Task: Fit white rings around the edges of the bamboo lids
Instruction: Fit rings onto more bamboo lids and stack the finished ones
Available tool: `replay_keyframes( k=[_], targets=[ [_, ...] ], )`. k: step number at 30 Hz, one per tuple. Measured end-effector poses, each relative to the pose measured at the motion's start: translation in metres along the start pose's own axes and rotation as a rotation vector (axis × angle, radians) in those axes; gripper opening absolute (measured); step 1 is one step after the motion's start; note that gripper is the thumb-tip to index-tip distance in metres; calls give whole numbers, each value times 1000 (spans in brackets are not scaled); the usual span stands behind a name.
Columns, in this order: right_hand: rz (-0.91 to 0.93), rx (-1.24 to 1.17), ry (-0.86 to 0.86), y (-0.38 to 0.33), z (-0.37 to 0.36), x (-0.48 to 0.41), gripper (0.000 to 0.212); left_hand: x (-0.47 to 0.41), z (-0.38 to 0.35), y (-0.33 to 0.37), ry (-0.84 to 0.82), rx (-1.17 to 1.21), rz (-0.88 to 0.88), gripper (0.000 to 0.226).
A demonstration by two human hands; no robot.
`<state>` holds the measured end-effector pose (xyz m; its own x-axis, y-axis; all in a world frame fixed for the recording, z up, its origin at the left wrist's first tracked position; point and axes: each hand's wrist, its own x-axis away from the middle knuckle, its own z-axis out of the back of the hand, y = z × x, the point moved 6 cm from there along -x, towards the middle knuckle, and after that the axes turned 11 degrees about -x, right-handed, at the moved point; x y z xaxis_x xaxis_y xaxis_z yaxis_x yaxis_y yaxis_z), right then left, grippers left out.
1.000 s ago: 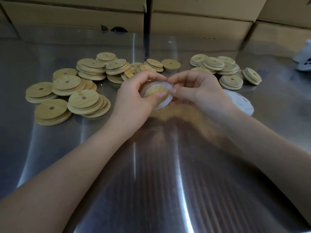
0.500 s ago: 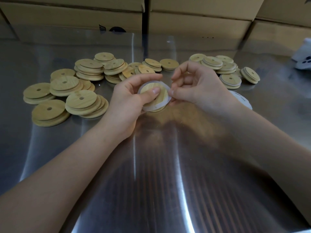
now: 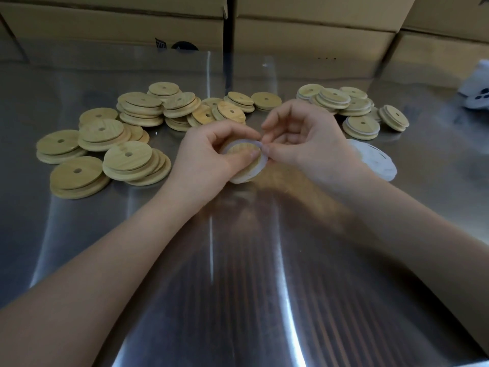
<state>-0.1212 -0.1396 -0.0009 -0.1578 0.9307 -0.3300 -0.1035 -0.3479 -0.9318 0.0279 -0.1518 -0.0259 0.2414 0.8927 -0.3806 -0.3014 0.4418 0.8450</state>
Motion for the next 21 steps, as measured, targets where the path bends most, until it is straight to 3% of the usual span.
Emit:
replay_keyframes(
  k=[12, 21],
  targets=[
    [1, 109, 85, 2, -4, 4, 31, 5, 7, 5, 172, -109, 8, 26],
    [-164, -118, 113, 9, 8, -1, 38, 1, 7, 3, 162, -80, 18, 32]
  ],
)
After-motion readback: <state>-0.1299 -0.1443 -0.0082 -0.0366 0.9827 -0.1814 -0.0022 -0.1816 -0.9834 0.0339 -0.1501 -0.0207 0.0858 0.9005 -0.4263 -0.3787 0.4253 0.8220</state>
